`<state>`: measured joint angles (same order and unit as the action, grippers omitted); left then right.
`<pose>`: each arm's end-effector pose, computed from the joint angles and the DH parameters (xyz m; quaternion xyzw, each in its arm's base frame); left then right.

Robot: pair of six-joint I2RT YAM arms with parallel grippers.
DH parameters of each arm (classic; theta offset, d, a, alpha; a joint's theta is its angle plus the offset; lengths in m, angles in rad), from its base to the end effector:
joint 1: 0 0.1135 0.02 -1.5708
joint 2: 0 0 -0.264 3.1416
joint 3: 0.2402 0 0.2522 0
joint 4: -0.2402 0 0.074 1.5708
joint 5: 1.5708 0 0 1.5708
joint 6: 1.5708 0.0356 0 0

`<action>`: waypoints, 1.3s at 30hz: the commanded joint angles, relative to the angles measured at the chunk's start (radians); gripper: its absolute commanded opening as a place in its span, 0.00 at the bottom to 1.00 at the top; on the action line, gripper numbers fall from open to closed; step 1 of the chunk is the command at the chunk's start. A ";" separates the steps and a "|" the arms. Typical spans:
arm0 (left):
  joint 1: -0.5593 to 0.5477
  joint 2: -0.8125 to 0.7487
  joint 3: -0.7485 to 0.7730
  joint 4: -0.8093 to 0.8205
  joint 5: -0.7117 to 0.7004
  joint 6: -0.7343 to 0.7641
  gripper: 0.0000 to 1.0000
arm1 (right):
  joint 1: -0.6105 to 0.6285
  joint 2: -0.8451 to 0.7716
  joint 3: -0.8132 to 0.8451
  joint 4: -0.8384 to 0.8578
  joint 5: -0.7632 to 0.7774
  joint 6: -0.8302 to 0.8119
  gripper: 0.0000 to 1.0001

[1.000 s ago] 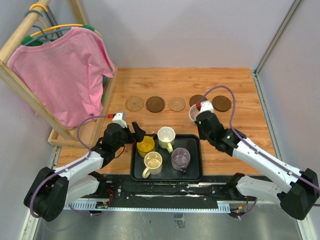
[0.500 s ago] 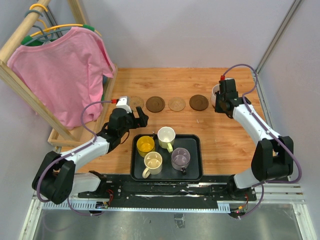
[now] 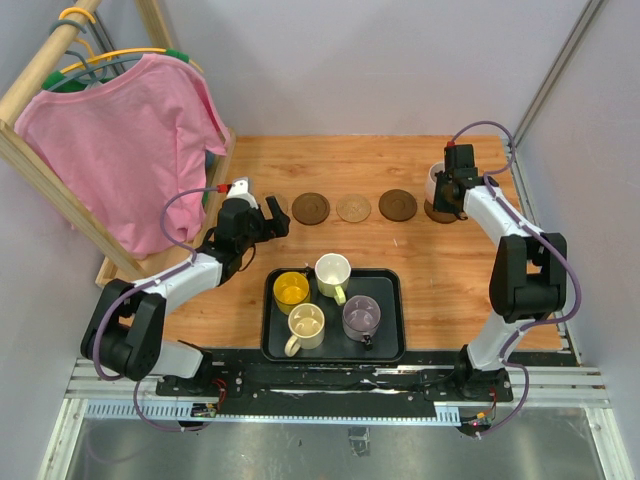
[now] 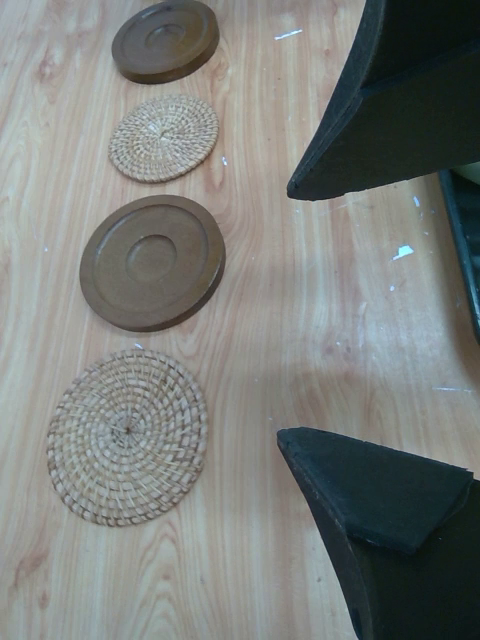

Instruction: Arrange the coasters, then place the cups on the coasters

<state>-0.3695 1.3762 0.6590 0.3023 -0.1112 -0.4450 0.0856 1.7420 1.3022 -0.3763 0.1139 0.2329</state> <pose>0.2747 -0.1022 0.2126 -0.0619 0.8345 -0.1733 0.5193 0.3860 0.0291 0.2440 0.0892 0.9241 0.0061 0.3716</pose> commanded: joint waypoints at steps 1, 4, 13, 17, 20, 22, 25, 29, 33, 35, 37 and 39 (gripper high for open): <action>0.004 0.015 0.031 0.020 0.019 0.014 1.00 | -0.036 0.009 0.049 0.068 -0.006 -0.022 0.01; 0.004 0.016 0.026 0.018 0.021 0.012 1.00 | -0.053 0.016 0.031 0.083 -0.015 -0.024 0.01; 0.004 0.019 0.018 0.021 0.026 0.000 1.00 | -0.093 0.049 0.000 0.110 -0.083 -0.060 0.01; 0.004 0.026 0.017 0.024 0.030 -0.004 1.00 | -0.102 0.058 -0.012 0.135 -0.104 -0.089 0.01; 0.004 0.029 0.015 0.024 0.031 -0.004 1.00 | -0.106 0.067 -0.014 0.139 -0.116 -0.098 0.01; 0.004 0.031 0.014 0.026 0.031 -0.006 1.00 | -0.107 0.072 -0.014 0.139 -0.118 -0.100 0.01; 0.004 0.033 0.015 0.029 0.035 -0.007 1.00 | -0.109 0.076 -0.019 0.144 -0.117 -0.100 0.01; 0.004 0.035 0.014 0.029 0.037 -0.005 1.00 | -0.114 0.079 -0.021 0.145 -0.110 -0.098 0.01; 0.004 0.037 0.011 0.033 0.039 -0.005 0.99 | -0.122 0.082 -0.027 0.149 -0.109 -0.100 0.01; 0.004 0.036 0.009 0.034 0.041 -0.004 1.00 | -0.124 0.083 -0.031 0.156 -0.109 -0.098 0.01; 0.004 0.037 0.007 0.035 0.042 -0.004 1.00 | -0.126 0.085 -0.035 0.160 -0.108 -0.098 0.01; 0.004 0.038 0.008 0.035 0.044 -0.004 1.00 | -0.128 0.086 -0.037 0.162 -0.100 -0.099 0.01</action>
<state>-0.3687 1.4075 0.6640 0.3058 -0.0761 -0.4507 -0.0196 1.8259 1.2682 -0.2821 0.0002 0.1490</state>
